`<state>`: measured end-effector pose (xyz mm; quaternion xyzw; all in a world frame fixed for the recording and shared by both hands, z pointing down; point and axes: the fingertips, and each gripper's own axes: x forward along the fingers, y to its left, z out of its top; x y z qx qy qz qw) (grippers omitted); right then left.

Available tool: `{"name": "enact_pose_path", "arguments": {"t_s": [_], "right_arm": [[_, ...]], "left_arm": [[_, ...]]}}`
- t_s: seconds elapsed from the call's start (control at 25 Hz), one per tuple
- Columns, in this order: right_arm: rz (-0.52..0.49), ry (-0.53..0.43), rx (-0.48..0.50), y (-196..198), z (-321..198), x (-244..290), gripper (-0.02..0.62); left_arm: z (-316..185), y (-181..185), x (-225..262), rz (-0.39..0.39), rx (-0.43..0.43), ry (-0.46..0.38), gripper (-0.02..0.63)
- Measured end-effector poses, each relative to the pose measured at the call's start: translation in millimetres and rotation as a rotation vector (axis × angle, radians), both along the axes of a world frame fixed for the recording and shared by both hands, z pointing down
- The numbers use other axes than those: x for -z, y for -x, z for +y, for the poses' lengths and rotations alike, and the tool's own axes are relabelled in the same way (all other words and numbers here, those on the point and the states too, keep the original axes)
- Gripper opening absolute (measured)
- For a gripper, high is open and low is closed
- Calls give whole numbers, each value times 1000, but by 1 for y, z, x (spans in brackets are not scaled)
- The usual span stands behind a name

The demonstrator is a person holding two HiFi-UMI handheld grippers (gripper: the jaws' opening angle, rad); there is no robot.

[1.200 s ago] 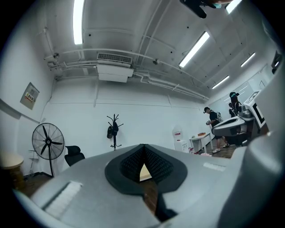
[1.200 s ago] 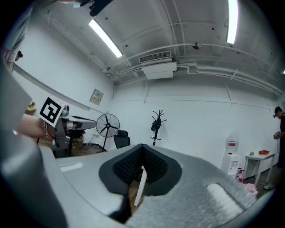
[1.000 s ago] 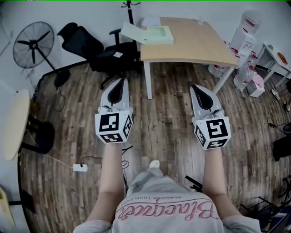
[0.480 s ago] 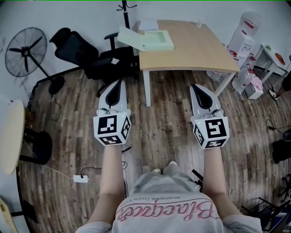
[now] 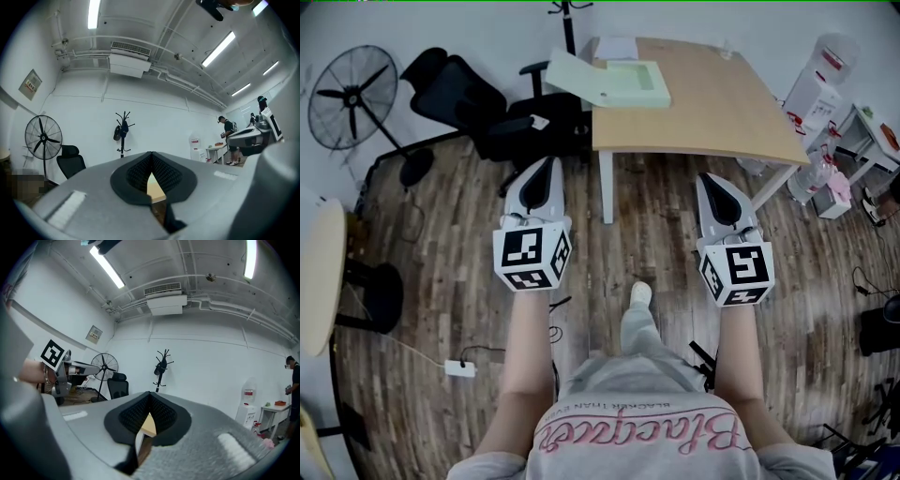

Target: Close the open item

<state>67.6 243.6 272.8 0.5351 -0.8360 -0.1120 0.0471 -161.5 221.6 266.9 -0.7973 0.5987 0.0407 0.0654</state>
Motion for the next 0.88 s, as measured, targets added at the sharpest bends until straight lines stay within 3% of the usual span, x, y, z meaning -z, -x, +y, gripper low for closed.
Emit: {"name": "enact_pose_path", "arguments": {"t_s": [0.88], "right_arm": [[-2,17,95,-22,-280,8,2]], "left_arm": [[-260,-17,6,-21,109,39,12]]}}
